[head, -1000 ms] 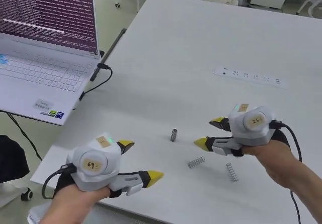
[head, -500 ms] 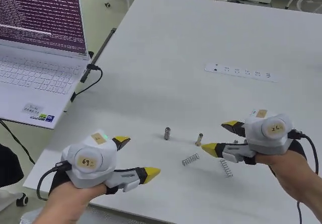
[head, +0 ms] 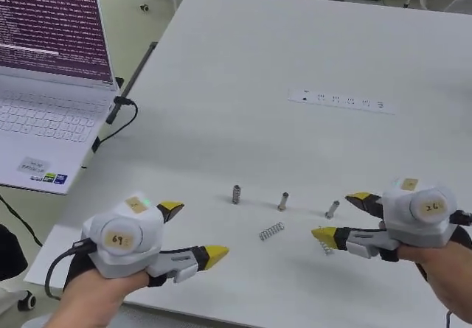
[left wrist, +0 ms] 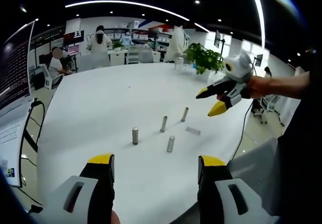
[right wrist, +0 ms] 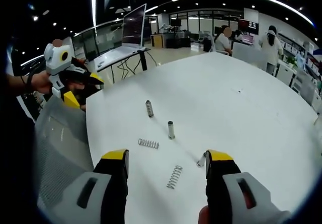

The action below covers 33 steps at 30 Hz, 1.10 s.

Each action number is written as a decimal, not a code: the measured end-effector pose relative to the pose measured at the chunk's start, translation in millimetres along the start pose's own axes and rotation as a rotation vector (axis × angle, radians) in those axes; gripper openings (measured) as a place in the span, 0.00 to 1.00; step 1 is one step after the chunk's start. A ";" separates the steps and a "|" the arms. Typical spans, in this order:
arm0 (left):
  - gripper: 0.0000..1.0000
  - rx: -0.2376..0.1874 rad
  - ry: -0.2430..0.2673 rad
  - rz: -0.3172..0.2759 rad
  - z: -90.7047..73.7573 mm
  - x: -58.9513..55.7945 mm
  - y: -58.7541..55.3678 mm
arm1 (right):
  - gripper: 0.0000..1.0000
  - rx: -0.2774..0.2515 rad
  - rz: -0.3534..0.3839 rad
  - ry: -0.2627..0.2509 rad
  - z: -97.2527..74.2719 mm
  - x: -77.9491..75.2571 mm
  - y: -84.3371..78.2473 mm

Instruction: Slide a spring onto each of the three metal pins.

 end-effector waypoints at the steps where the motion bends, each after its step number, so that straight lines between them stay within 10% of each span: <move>1: 0.63 0.000 -0.002 0.000 0.5 -0.3 0.7 | 0.61 -0.006 0.009 -0.004 -2.5 1.2 -1.4; 33: 0.63 0.014 -0.029 0.008 7.4 -2.5 2.3 | 0.69 -0.086 0.107 -0.101 -47.4 16.4 -20.0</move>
Point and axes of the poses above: the centre of the closed fingertips' face, and the gripper's own axes: z roughly forward along the fingers, x roughly to its left, y roughly out of its top, the point moved 7 cm from there along -z, roughly backward along the fingers, and after that the axes turned 12 degrees about -x, right-handed, at the moved point
